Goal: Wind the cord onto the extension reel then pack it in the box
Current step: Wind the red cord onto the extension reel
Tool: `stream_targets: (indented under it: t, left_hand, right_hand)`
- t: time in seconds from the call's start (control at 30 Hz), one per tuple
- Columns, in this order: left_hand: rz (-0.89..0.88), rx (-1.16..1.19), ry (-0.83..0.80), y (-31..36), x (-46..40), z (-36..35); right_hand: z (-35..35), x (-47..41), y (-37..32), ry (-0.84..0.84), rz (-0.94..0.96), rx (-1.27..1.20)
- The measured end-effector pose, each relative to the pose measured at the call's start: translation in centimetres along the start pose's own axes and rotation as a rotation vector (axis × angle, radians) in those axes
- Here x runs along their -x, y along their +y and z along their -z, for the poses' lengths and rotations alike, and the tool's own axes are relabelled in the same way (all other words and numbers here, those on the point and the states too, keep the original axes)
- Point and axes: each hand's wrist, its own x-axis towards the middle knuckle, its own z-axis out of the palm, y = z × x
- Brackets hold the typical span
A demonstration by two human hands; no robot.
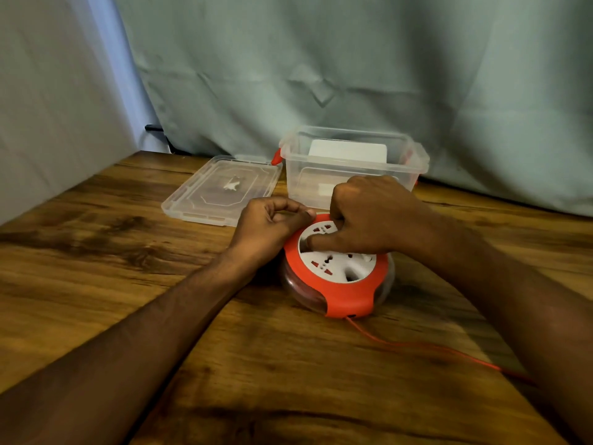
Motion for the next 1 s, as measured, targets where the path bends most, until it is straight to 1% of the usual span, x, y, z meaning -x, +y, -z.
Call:
stream_targets:
  t: [0.1,0.2,0.37,0.4,0.47,0.53,0.57,0.63,0.73,0.83,0.93,1.0]
  left_hand:
    - [0.008,0.0,0.01,0.1,0.0,-0.1]
    - [0.003,-0.002,0.023,0.2,0.0,-0.1]
    - [0.001,-0.01,0.015,0.2,0.1,0.0]
    - [-0.001,-0.012,0.011,0.2,0.1,0.0]
    - [-0.005,-0.023,0.005,0.3,0.1,0.0]
    - [-0.007,-0.032,0.008,0.3,0.0,0.0]
    - [-0.006,-0.032,0.012,0.3,0.1,0.0]
    - [-0.007,-0.031,0.016,0.3,0.1,0.0]
    - [-0.012,-0.037,0.017,0.2,0.0,0.0]
    - [-0.011,-0.038,0.022,0.1,0.0,0.0]
    - [-0.014,-0.048,0.019,0.1,0.0,0.0]
    - [-0.011,-0.046,0.008,0.2,0.0,0.0]
  right_hand:
    - [-0.6,-0.1,0.3,-0.02,-0.055,0.008]
    - [-0.6,-0.2,0.5,-0.064,-0.058,-0.036]
    - [1.4,-0.2,1.1,-0.073,0.074,-0.102]
    - [1.8,-0.2,1.3,-0.104,0.113,-0.146]
    - [2.5,0.0,1.5,-0.23,0.191,-0.309]
    - [2.8,0.2,1.6,-0.362,0.215,-0.431]
    - [2.8,0.3,1.7,-0.409,0.205,-0.448]
    - [2.6,0.2,1.5,-0.449,0.187,-0.428]
    - [2.4,0.1,1.4,-0.429,0.196,-0.375]
    - [2.5,0.2,1.1,-0.357,0.213,-0.3]
    - [2.3,0.2,0.8,-0.28,0.183,-0.247]
    - [2.1,0.1,0.7,-0.264,0.176,-0.221]
